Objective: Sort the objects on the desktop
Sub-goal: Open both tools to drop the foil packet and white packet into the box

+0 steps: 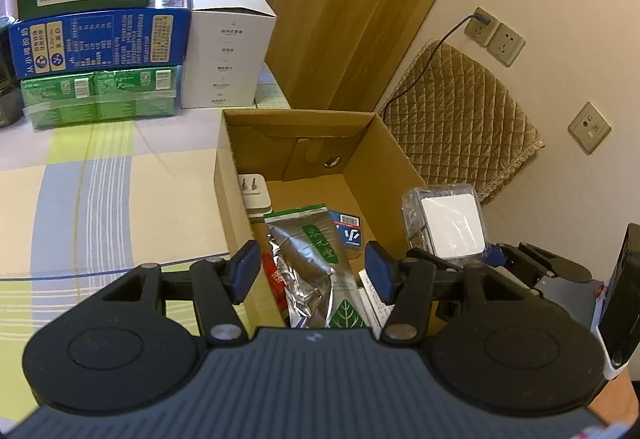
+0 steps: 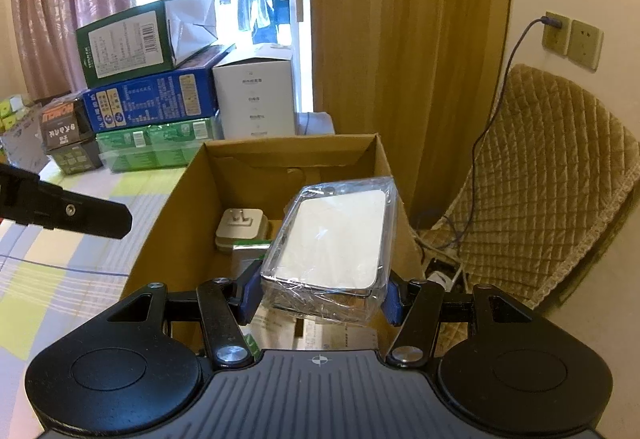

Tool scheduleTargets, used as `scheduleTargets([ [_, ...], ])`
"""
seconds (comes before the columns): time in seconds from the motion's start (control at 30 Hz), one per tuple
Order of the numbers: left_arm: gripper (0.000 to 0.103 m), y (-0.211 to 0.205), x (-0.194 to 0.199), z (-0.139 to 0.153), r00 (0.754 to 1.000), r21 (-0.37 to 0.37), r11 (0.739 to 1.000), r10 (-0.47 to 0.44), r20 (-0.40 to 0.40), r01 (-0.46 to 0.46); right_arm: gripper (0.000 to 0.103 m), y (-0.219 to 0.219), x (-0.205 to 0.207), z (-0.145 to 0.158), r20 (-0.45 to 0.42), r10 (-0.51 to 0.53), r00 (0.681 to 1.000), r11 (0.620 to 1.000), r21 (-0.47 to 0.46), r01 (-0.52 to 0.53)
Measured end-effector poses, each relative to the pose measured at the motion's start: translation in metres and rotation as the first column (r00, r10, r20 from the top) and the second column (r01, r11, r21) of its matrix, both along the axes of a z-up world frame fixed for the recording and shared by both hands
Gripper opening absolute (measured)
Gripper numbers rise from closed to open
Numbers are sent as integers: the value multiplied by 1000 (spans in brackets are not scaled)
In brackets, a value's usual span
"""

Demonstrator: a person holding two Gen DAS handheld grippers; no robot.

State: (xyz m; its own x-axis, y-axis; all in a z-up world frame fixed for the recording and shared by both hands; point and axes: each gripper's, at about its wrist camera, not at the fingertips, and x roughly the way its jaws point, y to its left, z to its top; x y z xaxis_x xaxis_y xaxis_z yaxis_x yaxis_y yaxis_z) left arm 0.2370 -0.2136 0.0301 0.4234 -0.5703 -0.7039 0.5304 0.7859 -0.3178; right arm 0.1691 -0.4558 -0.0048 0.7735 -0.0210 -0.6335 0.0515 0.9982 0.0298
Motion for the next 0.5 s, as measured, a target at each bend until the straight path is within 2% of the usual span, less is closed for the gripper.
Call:
scheduleTargets([
  [0.17, 56, 7, -3, 1, 1000, 4, 1000, 7, 5, -7, 55, 6, 3, 2, 2, 12, 1000, 1000, 5, -12],
  [0.27, 64, 11, -4, 1, 1000, 6, 1000, 14, 13, -14, 55, 9, 9, 3, -2, 37, 999, 999, 29, -37],
  [0.33, 72, 15, -5, 1, 1000, 6, 1000, 19, 18, -19, 67, 9, 11, 3, 4, 61, 998, 996, 62, -61],
  [0.37, 74, 17, -5, 0, 1000, 8, 1000, 23, 19, -24, 85, 9, 11, 4, 15, 54, 998, 996, 65, -55],
  [0.5, 92, 28, -12, -2, 999, 22, 999, 40, 29, -41, 88, 4, 0, 7, 38, 20, 999, 996, 87, -23],
])
